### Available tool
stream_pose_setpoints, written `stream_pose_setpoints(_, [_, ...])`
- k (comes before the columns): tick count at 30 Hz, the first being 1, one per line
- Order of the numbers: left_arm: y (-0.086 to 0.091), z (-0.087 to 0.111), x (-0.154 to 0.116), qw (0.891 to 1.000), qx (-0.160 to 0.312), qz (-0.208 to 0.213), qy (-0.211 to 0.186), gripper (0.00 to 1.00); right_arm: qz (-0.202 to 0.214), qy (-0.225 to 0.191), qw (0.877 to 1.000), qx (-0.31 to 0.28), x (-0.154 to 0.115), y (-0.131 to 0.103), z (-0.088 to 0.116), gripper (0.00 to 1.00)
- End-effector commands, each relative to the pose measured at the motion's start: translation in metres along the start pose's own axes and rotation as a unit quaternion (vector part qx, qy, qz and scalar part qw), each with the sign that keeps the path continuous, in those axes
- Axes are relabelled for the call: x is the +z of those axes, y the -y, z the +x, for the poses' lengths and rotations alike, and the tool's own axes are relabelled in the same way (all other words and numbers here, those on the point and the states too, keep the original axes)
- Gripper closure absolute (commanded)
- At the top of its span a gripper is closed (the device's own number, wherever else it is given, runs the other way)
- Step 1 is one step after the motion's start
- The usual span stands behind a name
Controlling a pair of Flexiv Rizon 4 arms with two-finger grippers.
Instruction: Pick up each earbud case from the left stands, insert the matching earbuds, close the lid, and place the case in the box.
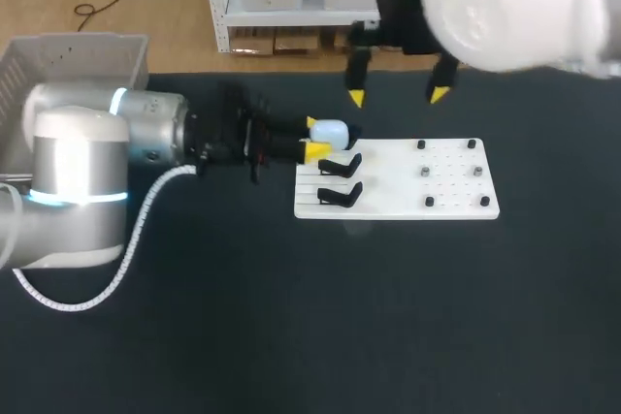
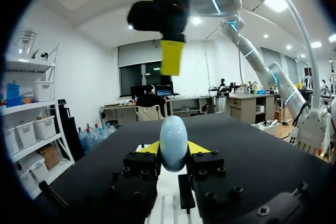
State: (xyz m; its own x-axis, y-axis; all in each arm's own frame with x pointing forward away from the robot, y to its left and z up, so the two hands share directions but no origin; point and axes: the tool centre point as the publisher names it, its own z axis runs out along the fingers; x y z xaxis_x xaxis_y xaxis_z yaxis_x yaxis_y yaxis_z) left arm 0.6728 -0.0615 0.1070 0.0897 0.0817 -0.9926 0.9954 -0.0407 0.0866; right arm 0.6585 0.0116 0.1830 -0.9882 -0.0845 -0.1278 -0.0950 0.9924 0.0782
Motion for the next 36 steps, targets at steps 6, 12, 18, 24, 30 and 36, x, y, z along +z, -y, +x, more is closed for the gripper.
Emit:
stream_pose_setpoints(6, [0.015,-0.036,-0.048,0.996,0.005,-0.080,-0.043,1.00,-0.035,0.095,0.995,-0.001,0.005,0.029,0.031,0.00])
stream_pose_setpoints(12, [0.010,-0.056,-0.079,0.987,0.008,-0.142,-0.072,1.00,-0.035,0.095,0.995,-0.001,0.005,0.029,0.031,0.00])
stream_pose_setpoints(18, [-0.004,-0.050,-0.117,0.971,-0.026,-0.213,-0.107,1.00,-0.035,0.095,0.995,-0.001,0.005,0.029,0.031,0.00])
stream_pose_setpoints(24, [-0.016,-0.049,-0.166,0.935,-0.041,-0.319,-0.153,1.00,-0.035,0.095,0.995,-0.001,0.005,0.029,0.031,0.00])
stream_pose_setpoints(30, [-0.025,-0.036,-0.215,0.892,-0.047,-0.406,-0.190,1.00,-0.035,0.095,0.995,-0.001,0.005,0.029,0.031,0.00])
stream_pose_setpoints(36, [-0.032,-0.009,-0.286,0.833,-0.061,-0.493,-0.242,1.00,-0.035,0.095,0.995,-0.001,0.005,0.029,0.031,0.00])
